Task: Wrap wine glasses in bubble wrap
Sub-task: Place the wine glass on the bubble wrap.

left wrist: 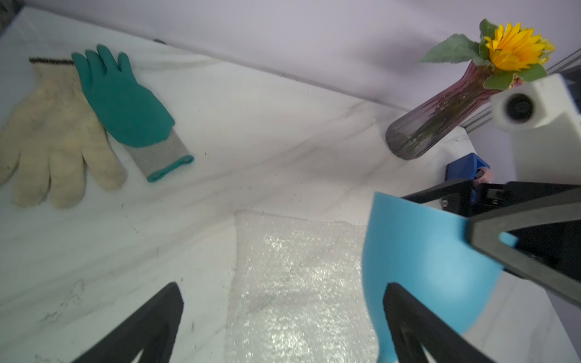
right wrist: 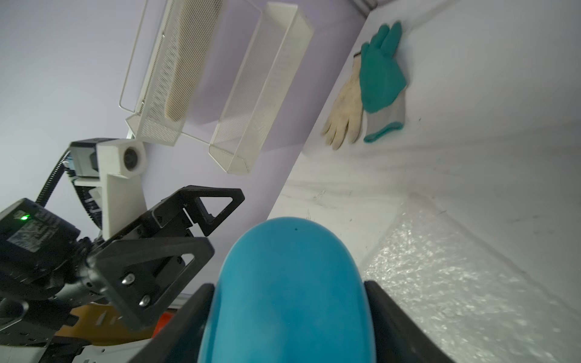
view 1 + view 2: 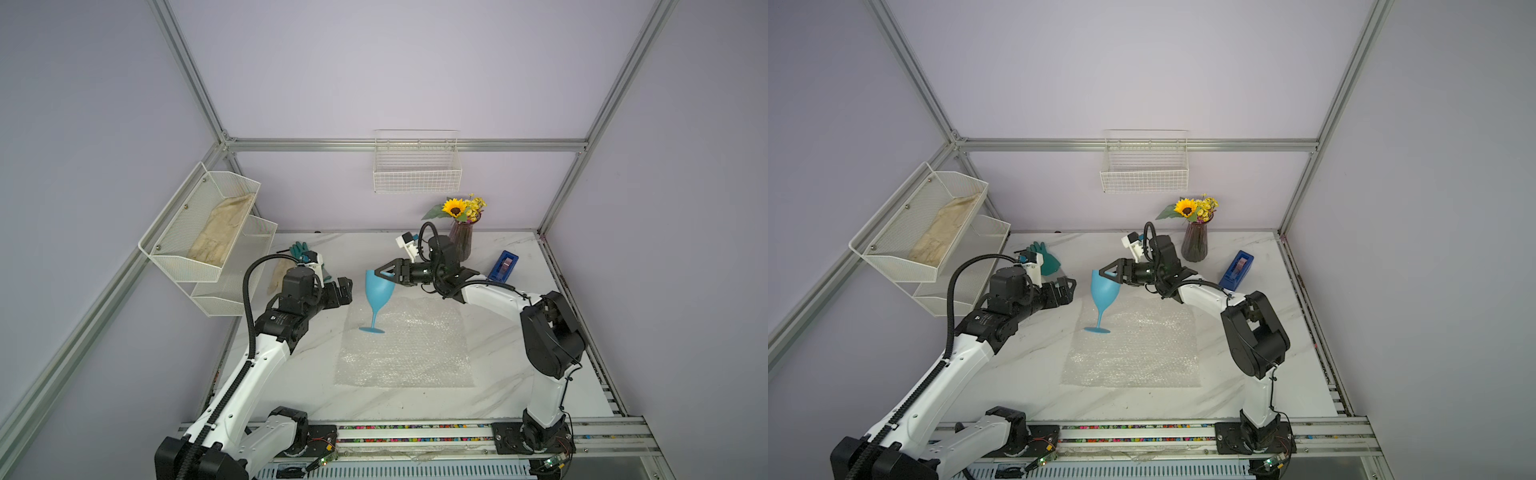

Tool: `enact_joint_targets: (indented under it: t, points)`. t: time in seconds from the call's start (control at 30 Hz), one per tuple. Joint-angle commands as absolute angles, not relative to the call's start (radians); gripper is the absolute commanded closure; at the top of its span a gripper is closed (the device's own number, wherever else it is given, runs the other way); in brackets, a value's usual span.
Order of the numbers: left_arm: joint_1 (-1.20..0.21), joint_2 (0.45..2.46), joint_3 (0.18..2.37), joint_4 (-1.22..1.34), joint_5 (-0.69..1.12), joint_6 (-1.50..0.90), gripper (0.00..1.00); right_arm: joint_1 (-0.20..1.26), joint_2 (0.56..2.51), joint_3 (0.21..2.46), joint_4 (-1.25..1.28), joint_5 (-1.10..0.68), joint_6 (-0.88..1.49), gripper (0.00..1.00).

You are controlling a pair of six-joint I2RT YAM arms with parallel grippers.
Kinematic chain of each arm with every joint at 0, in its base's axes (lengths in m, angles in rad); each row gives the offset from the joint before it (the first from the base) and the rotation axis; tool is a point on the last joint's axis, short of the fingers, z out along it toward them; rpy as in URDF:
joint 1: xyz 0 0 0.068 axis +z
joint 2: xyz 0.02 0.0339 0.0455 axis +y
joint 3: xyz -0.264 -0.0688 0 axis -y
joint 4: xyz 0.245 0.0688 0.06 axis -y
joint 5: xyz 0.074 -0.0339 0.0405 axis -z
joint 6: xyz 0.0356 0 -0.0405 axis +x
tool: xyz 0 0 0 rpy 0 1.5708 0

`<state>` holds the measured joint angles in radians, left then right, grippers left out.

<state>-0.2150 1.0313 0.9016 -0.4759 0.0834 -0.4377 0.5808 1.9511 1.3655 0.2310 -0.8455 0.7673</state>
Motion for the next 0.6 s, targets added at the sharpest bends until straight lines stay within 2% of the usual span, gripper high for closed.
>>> enact_joint_targets:
  t: [0.0, 0.17, 0.33, 0.57]
  points:
    - [-0.219, 0.951, 0.983, -0.619, 0.160, -0.486, 0.00, 0.632, 2.039, 1.393, 0.285, -0.955, 0.916, 0.27]
    - [-0.226, 0.866, 0.896, -0.654, 0.277, -0.503, 0.00, 0.670, 2.118, 1.390, 0.329, -0.962, 0.976, 0.29]
    - [-0.263, 0.881, 0.803, -0.655, 0.370, -0.503, 0.02, 0.691, 2.168, 1.394, 0.366, -0.968, 1.012, 0.29]
    - [-0.339, 0.950, 0.767, -0.655, 0.256, -0.519, 0.00, 0.695, 2.229, 1.385, 0.431, -0.925, 1.053, 0.29]
